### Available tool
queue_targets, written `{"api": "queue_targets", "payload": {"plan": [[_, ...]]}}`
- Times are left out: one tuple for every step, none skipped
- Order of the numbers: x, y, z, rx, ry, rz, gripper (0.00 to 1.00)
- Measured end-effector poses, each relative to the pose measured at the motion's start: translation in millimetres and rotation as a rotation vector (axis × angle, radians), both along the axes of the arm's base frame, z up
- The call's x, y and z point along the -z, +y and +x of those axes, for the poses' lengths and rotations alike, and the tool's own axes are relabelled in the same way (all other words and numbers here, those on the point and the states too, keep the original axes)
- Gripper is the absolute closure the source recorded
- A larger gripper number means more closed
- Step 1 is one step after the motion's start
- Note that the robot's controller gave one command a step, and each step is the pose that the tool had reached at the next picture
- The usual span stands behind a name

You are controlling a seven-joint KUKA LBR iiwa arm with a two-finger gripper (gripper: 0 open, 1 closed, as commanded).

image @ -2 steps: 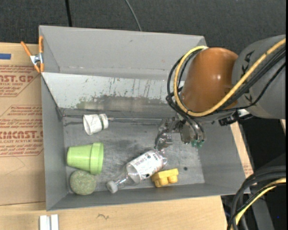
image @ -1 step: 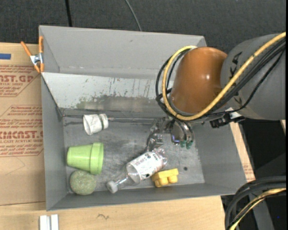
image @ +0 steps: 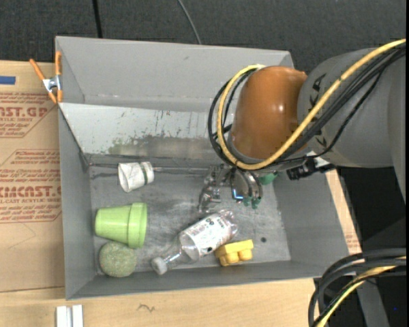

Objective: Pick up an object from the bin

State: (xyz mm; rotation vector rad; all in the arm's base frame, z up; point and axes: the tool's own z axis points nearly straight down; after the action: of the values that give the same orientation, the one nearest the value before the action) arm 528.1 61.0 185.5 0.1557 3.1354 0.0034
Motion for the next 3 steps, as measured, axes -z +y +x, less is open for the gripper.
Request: {"api": "queue_targets", "payload": {"plan": [[-13.3,0.9,16.1,0.004,0.004,-0.001,1.00],[20.0,14.7,13.7,-0.043,-0.010,-0.001,1.00],[75.5,53.6,30.5,-0.074,-0.004,-0.002,1.00]]}}
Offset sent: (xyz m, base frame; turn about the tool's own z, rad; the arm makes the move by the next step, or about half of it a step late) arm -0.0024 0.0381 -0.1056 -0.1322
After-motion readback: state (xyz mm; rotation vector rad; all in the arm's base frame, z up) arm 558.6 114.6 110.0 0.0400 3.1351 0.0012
